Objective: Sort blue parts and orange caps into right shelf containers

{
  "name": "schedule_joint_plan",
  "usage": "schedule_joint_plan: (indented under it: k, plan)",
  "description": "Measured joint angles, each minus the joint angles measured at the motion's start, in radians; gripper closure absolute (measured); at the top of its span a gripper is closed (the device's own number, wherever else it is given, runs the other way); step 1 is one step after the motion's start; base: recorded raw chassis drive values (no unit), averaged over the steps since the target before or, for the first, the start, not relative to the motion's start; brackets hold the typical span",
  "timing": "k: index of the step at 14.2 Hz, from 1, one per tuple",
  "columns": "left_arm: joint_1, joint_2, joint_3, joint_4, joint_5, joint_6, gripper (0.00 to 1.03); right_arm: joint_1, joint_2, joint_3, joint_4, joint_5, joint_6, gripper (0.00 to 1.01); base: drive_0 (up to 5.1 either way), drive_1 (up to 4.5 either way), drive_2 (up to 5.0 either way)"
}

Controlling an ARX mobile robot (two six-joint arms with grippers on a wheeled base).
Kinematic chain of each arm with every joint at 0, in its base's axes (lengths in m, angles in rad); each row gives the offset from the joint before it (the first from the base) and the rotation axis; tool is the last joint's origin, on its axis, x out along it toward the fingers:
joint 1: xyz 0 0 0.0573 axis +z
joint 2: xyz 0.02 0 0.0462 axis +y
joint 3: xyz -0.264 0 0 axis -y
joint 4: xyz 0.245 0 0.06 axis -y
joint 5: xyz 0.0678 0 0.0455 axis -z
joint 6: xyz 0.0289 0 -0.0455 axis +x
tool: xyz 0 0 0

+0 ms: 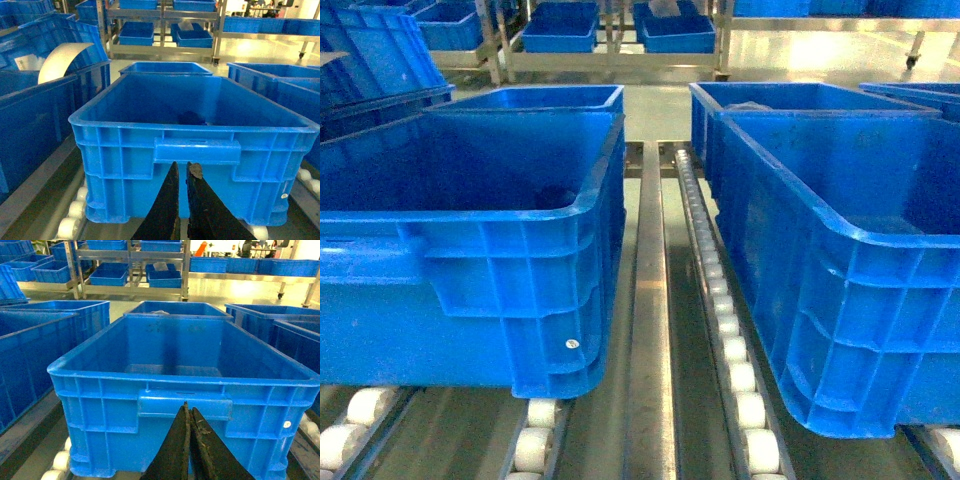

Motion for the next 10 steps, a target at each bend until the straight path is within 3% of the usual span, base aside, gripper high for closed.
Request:
schedule_joint_plan:
  k: [1, 3, 7, 8, 10]
  plan:
    - [0.0, 0.0, 0.0, 0.001, 0.0, 0.0, 0.98, 0.0, 0.0, 0.0, 0.0, 0.0, 0.0, 0.96, 0.0, 0.0, 0.0]
    - [0.0, 0.0, 0.0, 0.001, 0.0, 0.0, 0.79, 0.0, 0.0, 0.0, 0.0, 0.0, 0.0, 0.76, 0.0, 0.0, 0.0]
    - [0.0, 0.0, 0.0, 0.001, 0.0, 0.0, 0.1, 0.0, 0.0, 0.0, 0.0, 0.0, 0.0, 0.06, 0.0, 0.0, 0.0]
    - [0.0, 0.0, 0.0, 0.001, 0.0, 0.002, 0.04, 0.0, 0.0, 0.0, 0.0, 0.0, 0.001, 0.03, 0.0, 0.0, 0.0]
    - [0.0, 0.0, 0.0, 0.001, 0.0, 0.002, 0.05, 0.0, 0.0, 0.0, 0.0, 0.0, 0.001, 0.03, 0.0, 0.0, 0.0]
